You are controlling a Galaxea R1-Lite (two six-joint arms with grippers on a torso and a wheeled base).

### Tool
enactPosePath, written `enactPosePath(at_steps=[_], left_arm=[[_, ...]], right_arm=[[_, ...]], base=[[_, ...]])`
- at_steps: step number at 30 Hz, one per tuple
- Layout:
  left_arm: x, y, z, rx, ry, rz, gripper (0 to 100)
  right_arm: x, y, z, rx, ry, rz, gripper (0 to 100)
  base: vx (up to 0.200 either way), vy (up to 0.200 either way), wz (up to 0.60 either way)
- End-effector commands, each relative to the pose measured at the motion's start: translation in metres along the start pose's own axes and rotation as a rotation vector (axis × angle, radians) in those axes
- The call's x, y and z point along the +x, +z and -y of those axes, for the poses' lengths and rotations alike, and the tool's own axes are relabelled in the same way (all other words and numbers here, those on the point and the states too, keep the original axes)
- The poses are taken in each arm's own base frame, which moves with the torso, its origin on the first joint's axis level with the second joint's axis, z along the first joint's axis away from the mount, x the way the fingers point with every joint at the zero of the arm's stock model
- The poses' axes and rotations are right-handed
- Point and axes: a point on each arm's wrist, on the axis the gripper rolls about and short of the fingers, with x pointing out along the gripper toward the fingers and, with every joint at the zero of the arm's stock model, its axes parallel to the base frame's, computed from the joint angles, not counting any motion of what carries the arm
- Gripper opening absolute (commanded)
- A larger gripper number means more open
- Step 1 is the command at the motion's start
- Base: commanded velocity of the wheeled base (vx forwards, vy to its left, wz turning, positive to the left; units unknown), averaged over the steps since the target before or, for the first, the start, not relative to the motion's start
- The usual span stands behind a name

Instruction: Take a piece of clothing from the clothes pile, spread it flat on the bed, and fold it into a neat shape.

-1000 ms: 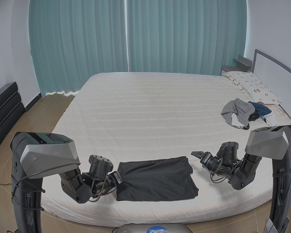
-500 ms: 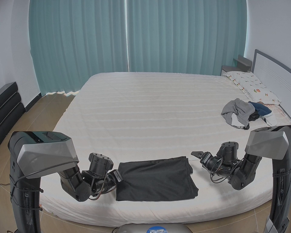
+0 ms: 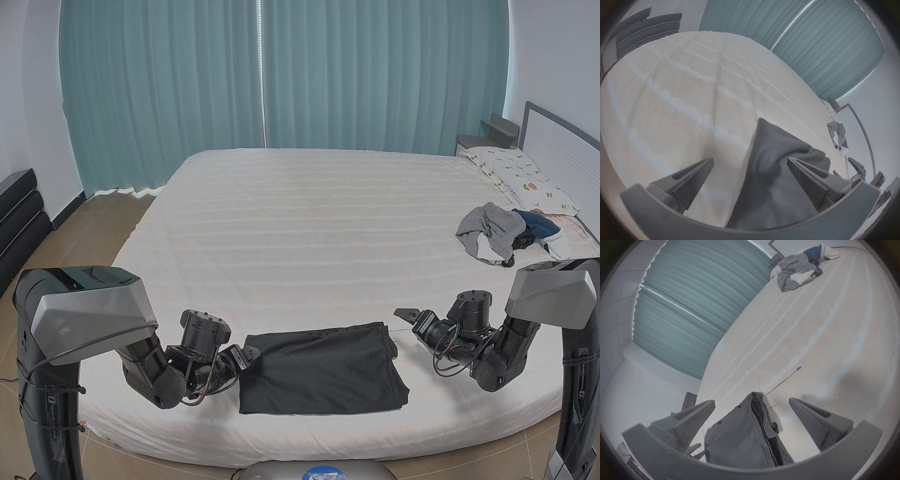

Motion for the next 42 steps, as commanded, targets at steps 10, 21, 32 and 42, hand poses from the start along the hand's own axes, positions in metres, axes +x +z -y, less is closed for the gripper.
enactPosePath(at_steps=[10,21,32,42], left_arm=[[-0.012,0.034,0.014,0.007,-0.059,0.141,100],[-0.130,0.057,0.021,0.055,-0.112,0.370,100],[-0.262,0.038,-0.011,0.149,-0.132,0.670,100],[-0.335,0.012,-0.046,0.212,-0.076,0.786,100]], right_arm=[[0.003,0.000,-0.024,-0.070,0.065,0.009,100],[-0.128,0.021,-0.064,-0.270,0.070,0.157,100],[-0.271,0.021,-0.064,-0.518,0.104,0.379,100],[-0.364,0.004,-0.043,-0.614,0.046,0.423,100]], base=[[0.000,0.000,0.00],[0.000,0.000,0.00],[0.000,0.000,0.00],[0.000,0.000,0.00]])
